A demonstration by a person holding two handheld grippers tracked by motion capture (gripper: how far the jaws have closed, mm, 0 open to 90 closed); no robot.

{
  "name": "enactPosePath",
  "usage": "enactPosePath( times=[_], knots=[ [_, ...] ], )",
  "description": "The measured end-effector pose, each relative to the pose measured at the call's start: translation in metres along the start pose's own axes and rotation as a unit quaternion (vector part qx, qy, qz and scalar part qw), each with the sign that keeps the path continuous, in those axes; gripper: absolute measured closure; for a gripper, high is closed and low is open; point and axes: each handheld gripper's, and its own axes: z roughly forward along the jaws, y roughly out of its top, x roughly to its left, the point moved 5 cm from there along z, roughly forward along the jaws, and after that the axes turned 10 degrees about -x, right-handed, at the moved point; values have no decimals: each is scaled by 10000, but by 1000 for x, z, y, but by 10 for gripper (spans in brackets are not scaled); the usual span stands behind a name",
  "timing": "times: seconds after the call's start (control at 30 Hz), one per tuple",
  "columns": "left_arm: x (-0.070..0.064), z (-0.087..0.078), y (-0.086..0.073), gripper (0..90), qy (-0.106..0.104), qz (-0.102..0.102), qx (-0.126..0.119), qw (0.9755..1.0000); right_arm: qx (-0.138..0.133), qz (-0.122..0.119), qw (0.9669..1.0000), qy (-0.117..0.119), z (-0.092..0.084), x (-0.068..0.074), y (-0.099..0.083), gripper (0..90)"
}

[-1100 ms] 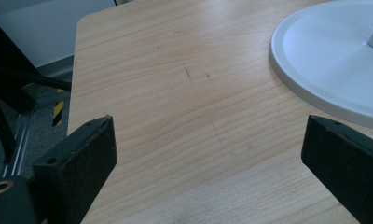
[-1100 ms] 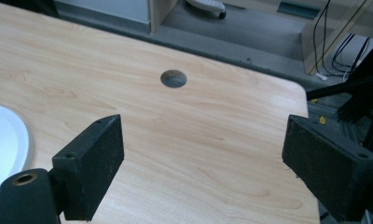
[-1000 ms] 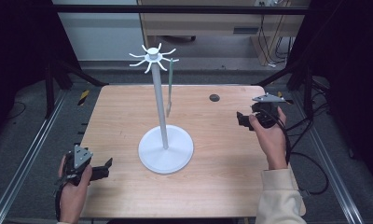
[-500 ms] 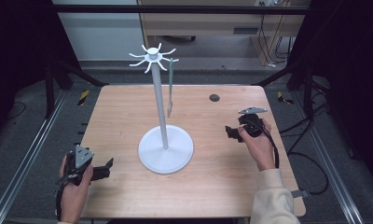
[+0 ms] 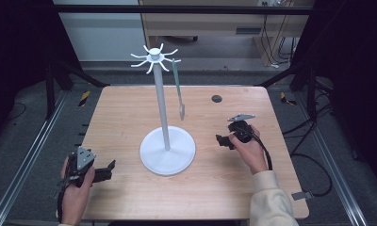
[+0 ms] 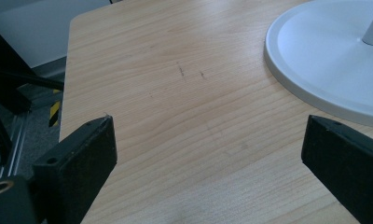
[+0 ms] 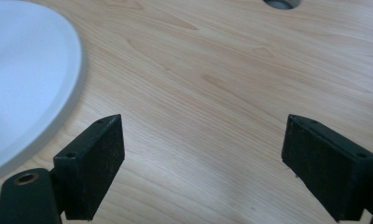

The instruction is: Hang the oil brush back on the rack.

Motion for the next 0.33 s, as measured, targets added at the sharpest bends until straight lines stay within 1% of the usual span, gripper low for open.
enactPosePath(
  times=[0.07, 0.13, 0.27, 0.33],
  knots=[
    [0, 0, 0, 29, -20, 7, 5, 10000, 8, 37, 9999, 107, 4, 6, -1, 143],
    [-1, 0, 0, 29, -26, 8, 0, 10000, -34, -70, 9999, 100, 7, 11, -1, 143],
    [-1, 2, 0, 29, -35, 45, 19, 10000, -62, -87, 9996, 273, 10, 22, 1, 141],
    [-1, 2, 0, 29, -45, 46, 22, 10000, -26, -102, 9994, 332, 11, 26, 3, 138]
  ],
)
